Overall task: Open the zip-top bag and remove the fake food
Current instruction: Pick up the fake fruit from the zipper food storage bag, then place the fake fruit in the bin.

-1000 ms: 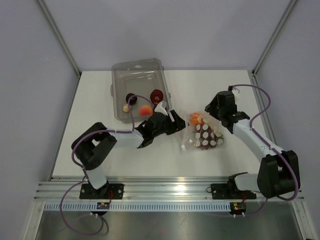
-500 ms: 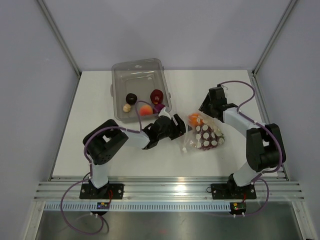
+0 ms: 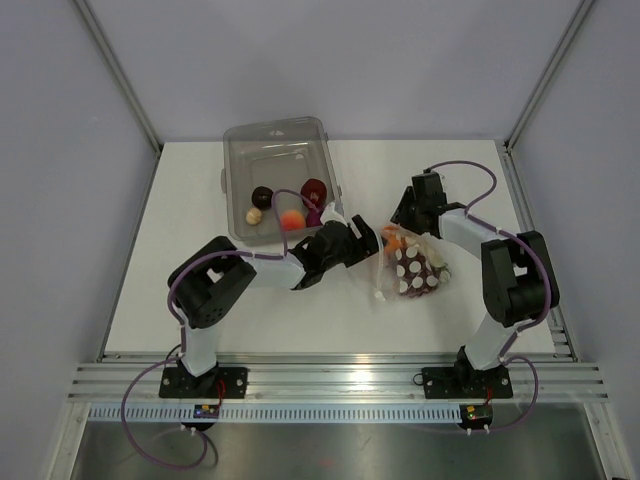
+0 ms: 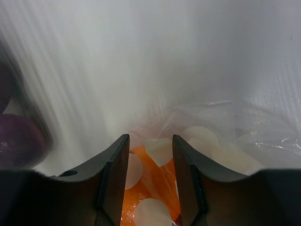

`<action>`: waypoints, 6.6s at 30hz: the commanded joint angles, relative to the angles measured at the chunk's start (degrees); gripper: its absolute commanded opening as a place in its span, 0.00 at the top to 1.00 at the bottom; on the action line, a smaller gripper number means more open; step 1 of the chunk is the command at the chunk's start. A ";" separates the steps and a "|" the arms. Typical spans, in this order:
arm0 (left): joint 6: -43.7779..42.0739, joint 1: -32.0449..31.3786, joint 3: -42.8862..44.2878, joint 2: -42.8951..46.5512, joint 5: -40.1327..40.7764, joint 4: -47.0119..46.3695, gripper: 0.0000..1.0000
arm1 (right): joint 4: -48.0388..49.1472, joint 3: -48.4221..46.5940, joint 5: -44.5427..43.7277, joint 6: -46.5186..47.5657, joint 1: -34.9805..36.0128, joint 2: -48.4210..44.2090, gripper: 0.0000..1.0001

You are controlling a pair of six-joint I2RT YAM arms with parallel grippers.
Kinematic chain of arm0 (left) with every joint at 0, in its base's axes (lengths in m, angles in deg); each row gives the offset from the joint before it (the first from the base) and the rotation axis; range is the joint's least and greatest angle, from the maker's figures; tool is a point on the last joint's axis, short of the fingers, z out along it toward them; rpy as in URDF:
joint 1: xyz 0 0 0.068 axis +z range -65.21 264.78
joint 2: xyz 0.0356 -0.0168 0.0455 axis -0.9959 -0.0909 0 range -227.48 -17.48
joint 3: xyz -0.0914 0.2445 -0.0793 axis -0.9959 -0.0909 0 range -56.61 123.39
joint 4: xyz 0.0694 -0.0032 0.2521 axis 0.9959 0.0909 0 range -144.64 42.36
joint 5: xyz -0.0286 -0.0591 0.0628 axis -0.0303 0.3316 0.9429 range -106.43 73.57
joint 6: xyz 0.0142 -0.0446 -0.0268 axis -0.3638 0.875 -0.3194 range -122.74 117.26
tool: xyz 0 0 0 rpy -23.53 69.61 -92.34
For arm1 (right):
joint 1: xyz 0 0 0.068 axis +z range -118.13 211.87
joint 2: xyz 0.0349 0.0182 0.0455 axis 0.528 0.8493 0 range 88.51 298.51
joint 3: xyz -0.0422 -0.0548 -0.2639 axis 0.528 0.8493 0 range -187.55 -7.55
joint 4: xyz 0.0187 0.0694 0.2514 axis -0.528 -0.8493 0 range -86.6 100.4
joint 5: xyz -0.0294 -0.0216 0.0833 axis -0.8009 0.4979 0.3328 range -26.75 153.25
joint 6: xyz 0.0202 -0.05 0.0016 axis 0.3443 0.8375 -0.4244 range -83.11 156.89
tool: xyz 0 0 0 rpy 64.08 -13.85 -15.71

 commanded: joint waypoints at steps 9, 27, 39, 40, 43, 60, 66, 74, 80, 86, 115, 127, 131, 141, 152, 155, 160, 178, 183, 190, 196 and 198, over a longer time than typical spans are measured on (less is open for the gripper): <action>-8.33 -0.45 6.92 -2.48 7.63 6.03 0.21 | 2.53 -1.37 6.54 0.67 0.33 0.67 0.52; -18.45 -0.89 7.89 -4.85 10.62 -0.12 0.11 | 2.62 -0.22 17.26 0.41 0.33 0.93 0.52; -19.50 -0.98 10.18 -6.70 13.25 3.13 0.05 | 2.80 -0.05 23.07 -0.12 0.33 2.60 0.50; -19.33 -0.89 9.48 -6.52 13.26 2.61 0.05 | 2.10 -0.57 22.55 -0.03 0.42 2.60 0.50; -19.24 -0.98 5.97 -5.04 13.26 -0.81 0.05 | 2.01 -0.57 21.22 -0.12 0.33 2.16 0.50; -22.67 -0.80 6.39 -4.23 16.95 1.99 0.05 | 3.59 0.48 26.93 -0.74 0.33 1.64 0.49; -22.31 -0.71 7.37 -5.90 16.07 2.08 0.12 | 3.94 1.18 26.59 -0.91 0.33 1.02 0.49; -22.49 -0.72 5.08 -2.66 15.02 0.85 0.38 | 2.28 1.45 19.57 -1.70 0.33 -1.17 0.49; -22.05 -0.71 4.82 0.33 13.88 4.36 0.41 | 0.17 1.80 13.06 -1.97 0.24 -4.25 0.48; -20.12 -0.71 5.69 2.36 12.12 7.96 0.41 | -1.77 4.43 8.31 -0.91 0.33 -11.10 0.42; -20.82 0.25 6.31 13.42 8.25 24.31 0.41 | -1.86 11.55 9.01 1.11 0.24 -21.22 0.43; -22.49 5.61 -1.77 24.85 7.99 27.04 0.41 | -1.42 11.64 9.97 0.93 0.24 -21.39 0.43; -22.75 11.13 -3.18 29.60 5.97 27.65 0.41 | -0.63 11.90 10.50 0.67 0.24 -21.22 0.43; -24.42 22.48 5.50 29.87 4.47 34.42 0.41 | 0.43 12.08 11.29 0.05 0.33 -20.60 0.43; -27.59 28.37 15.36 20.56 8.07 39.96 0.41 | 0.69 12.35 11.73 -0.30 0.24 -21.04 0.43; -28.46 29.78 15.98 18.54 8.86 40.75 0.41 | 0.95 12.43 11.99 -0.38 0.33 -20.87 0.43; -29.34 32.15 14.57 16.60 8.34 39.35 0.41 | 1.13 12.52 12.34 -0.47 0.24 -20.95 0.43; -29.26 33.48 15.62 9.57 5.70 39.08 0.36 | 1.57 12.78 12.96 -0.74 0.24 -21.22 0.43; -28.91 33.48 15.36 9.04 5.87 39.43 0.24 | 1.57 13.05 12.79 -0.65 0.24 -21.30 0.42; -28.82 33.74 15.54 8.77 6.31 40.31 0.10 | 1.83 13.05 12.96 -0.74 0.24 -21.22 0.42; -26.10 36.37 12.82 9.38 2.89 38.39 0.01 | 1.83 13.22 12.87 -0.74 0.24 -21.66 0.42; -26.18 36.55 11.32 11.49 3.67 36.36 0.01 | 1.83 13.22 12.87 -0.74 0.24 -21.74 0.42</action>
